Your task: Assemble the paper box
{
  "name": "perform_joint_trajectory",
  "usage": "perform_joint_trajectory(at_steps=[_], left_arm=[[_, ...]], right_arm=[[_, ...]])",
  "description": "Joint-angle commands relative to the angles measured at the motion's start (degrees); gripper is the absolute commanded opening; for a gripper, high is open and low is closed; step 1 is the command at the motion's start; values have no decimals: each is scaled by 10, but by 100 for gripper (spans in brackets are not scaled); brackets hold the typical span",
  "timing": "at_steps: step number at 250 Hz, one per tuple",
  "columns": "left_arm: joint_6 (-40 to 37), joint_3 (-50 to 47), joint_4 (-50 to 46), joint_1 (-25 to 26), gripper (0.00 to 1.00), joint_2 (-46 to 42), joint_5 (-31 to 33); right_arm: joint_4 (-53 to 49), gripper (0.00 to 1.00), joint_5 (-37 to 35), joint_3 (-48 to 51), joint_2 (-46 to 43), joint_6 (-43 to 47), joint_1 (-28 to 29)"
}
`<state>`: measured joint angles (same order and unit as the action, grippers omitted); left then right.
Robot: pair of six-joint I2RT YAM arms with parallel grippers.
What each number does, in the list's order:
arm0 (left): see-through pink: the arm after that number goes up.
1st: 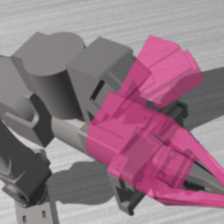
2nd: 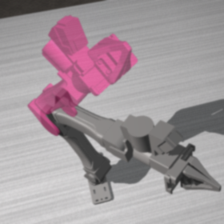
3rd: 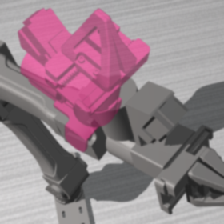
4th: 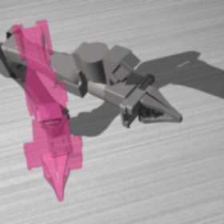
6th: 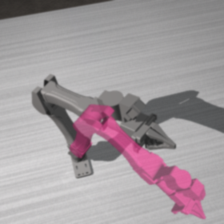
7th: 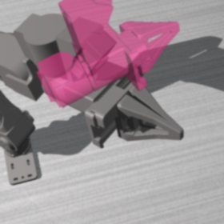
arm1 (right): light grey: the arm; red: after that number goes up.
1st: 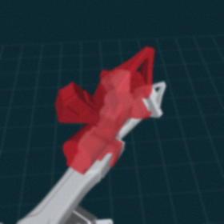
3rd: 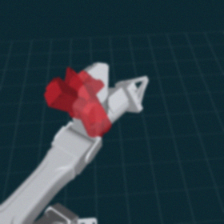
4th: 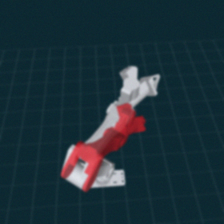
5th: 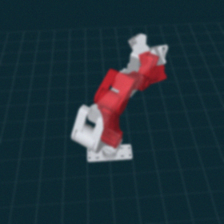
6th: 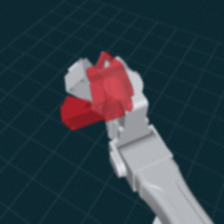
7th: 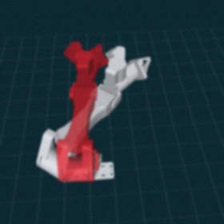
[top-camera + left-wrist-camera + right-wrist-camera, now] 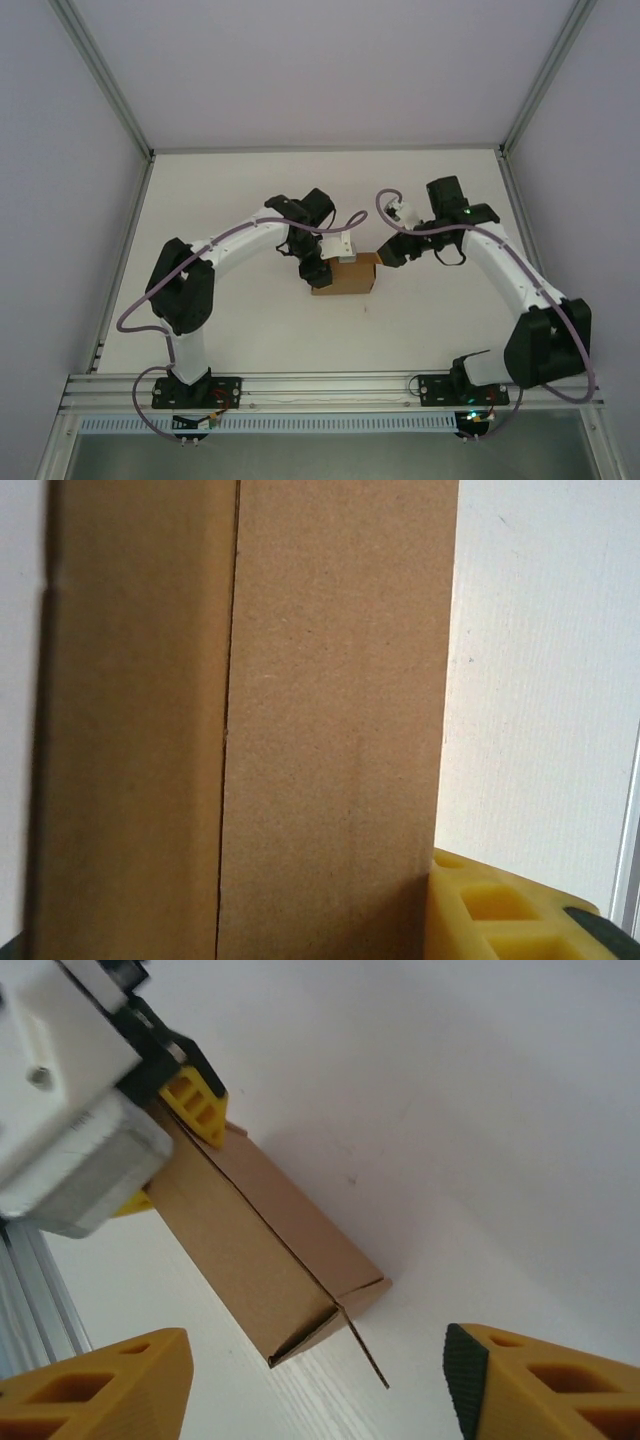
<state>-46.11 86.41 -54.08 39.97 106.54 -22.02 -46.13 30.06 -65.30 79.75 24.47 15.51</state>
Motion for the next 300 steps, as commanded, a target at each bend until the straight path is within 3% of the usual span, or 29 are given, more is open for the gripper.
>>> perform_joint_trajectory(at_steps=[1,38,89,169,192,209,237,271,300], left_arm=[[-10,16,-25,-4,41,11,-16],[-13,16,-26,-4,41,11,-16],[-14,20,-23,-4,41,12,-17],[0,23,-12,-6,41,17,-13],[13,29,-8,-5,41,23,-12],[34,30,7,-6,41,26,-8],[65,18,47,-6,41,22,-2],[90,6,74,-5,41,23,0],[104,0,82,-5,41,25,-1]], right_arm=[[-53,60,-4,-23,22,49,14],[-40,50,-48,-26,45,44,26],[-25,42,-44,-20,63,42,28],[-57,2,-33,-29,75,35,36],[20,0,-80,-2,57,-60,43],[106,0,-122,30,21,-181,52],[194,0,-110,73,-44,-350,69],[227,0,-179,109,-98,-407,141],[220,0,-257,122,-108,-464,160]])
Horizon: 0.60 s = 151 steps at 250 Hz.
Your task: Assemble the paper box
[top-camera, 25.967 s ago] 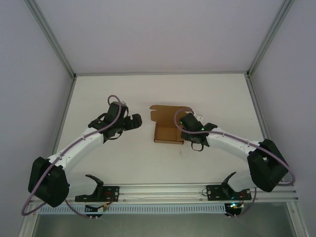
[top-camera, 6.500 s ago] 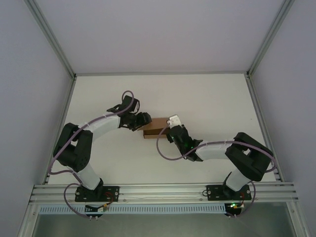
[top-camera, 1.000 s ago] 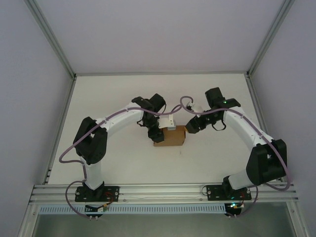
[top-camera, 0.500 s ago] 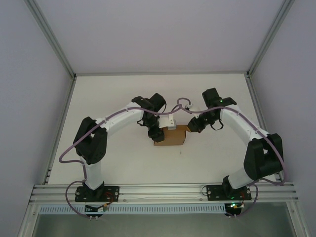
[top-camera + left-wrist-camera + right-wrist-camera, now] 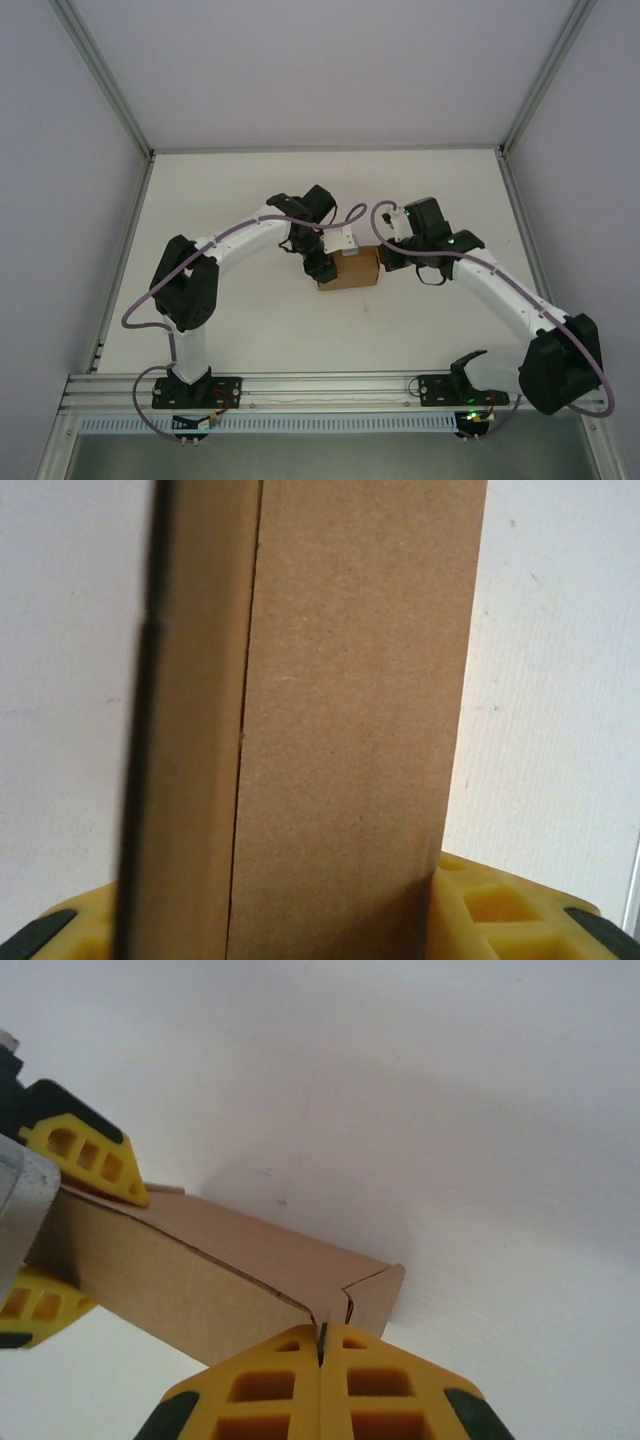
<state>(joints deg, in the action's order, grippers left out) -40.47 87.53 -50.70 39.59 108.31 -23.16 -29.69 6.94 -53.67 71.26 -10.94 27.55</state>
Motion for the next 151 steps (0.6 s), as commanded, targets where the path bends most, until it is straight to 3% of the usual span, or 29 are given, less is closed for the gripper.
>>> perform_joint_trajectory(at_steps=[1,21,57,112,151], left_arm=[[48,-12,49,-1,41,7,10],[53,-18,54,-1,41,6,12],[59,-30,63,-2,42,-1,12],[72,-29,73,-1,42,1,16],[72,-40,79,-1,43,-1,22]], right_arm=[[56,0,-27,7,-23,-110,41],[83,0,-71,29,-29,-110,62],[150,0,-84,76,-36,-132,75],[161,0,-131,119,-42,-190,99],[178,0,-132,155,-54,-140,103]])
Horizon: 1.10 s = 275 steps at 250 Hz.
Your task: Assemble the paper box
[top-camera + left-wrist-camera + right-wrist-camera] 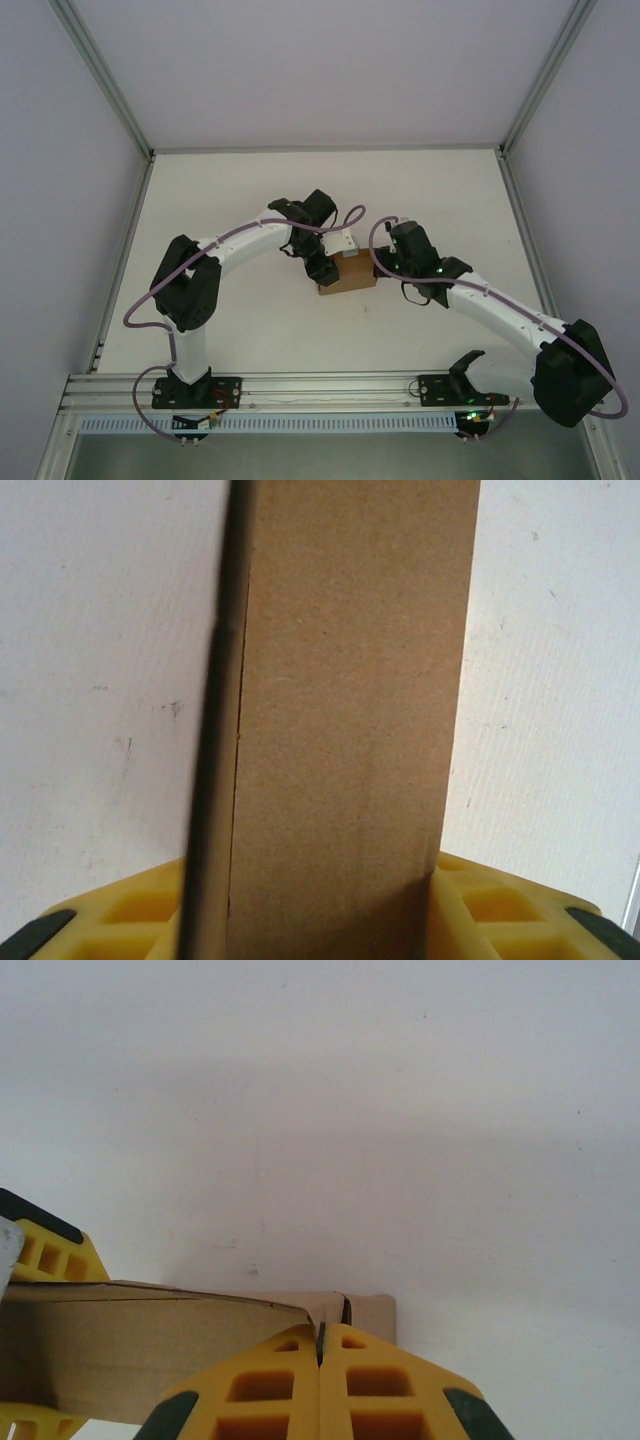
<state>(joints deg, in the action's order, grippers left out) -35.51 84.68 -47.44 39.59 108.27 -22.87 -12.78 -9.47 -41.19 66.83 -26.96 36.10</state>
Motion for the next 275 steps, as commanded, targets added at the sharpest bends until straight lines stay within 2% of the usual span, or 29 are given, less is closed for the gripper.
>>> perform_joint_trajectory(at_steps=[1,38,83,115,152,184,230,275], left_arm=[[22,-12,47,-1,43,-1,19],[21,-13,45,-1,43,-3,28],[16,-13,41,-1,44,-3,38],[8,-9,31,-1,45,-5,39],[9,-10,37,-1,46,-3,31],[8,-9,35,0,46,-2,41],[11,-5,31,-1,48,-3,40],[23,-4,40,-1,54,-8,38]], right_arm=[[9,0,33,31,-10,22,18],[4,0,48,58,-23,91,18],[62,0,69,93,-55,155,19],[43,0,33,77,-56,189,18],[67,0,68,81,-37,177,21],[90,0,76,82,-31,192,26],[101,0,84,84,-12,158,34],[140,0,55,110,9,134,61]])
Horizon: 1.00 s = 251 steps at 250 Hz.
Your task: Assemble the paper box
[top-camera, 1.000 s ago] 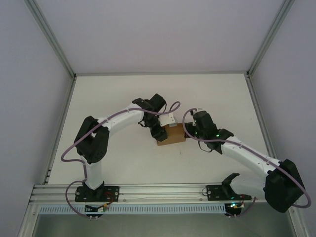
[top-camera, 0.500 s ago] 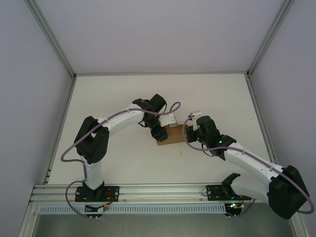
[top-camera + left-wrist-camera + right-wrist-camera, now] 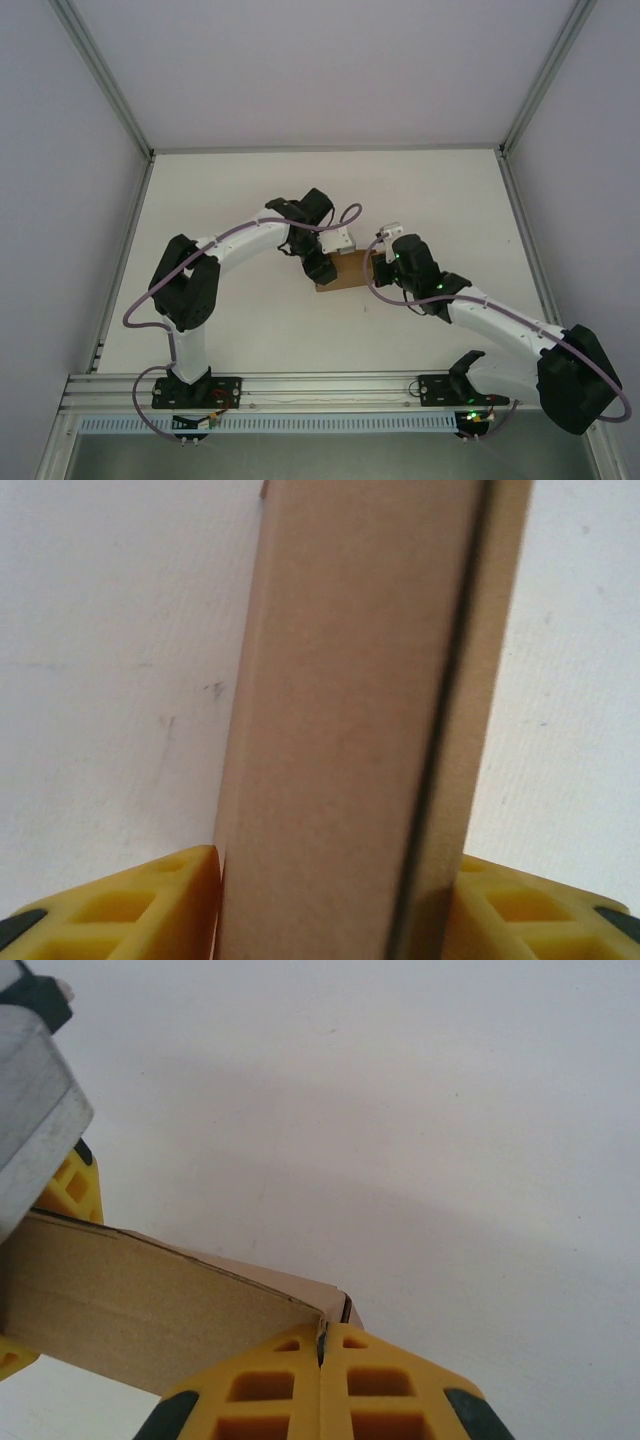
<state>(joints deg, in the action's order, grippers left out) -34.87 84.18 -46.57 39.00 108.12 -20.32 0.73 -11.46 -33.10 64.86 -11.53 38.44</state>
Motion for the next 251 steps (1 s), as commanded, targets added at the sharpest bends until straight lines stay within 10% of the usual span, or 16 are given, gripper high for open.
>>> perform_joint_trajectory(at_steps=[1,40,100,196,251], left_arm=[[18,1,32,5,54,-6,12],[36,-8,44,5,56,-20,18],[67,-30,72,5,85,-76,32],[347,-178,181,4,87,-291,242],[411,-250,137,5,71,-362,211]], right_arm=[[5,0,74,30,29,-21,37],[8,0,56,36,40,-24,48],[-9,0,34,33,32,-16,50],[-67,0,-59,-2,36,-30,90],[-117,0,-127,-37,67,-74,110]])
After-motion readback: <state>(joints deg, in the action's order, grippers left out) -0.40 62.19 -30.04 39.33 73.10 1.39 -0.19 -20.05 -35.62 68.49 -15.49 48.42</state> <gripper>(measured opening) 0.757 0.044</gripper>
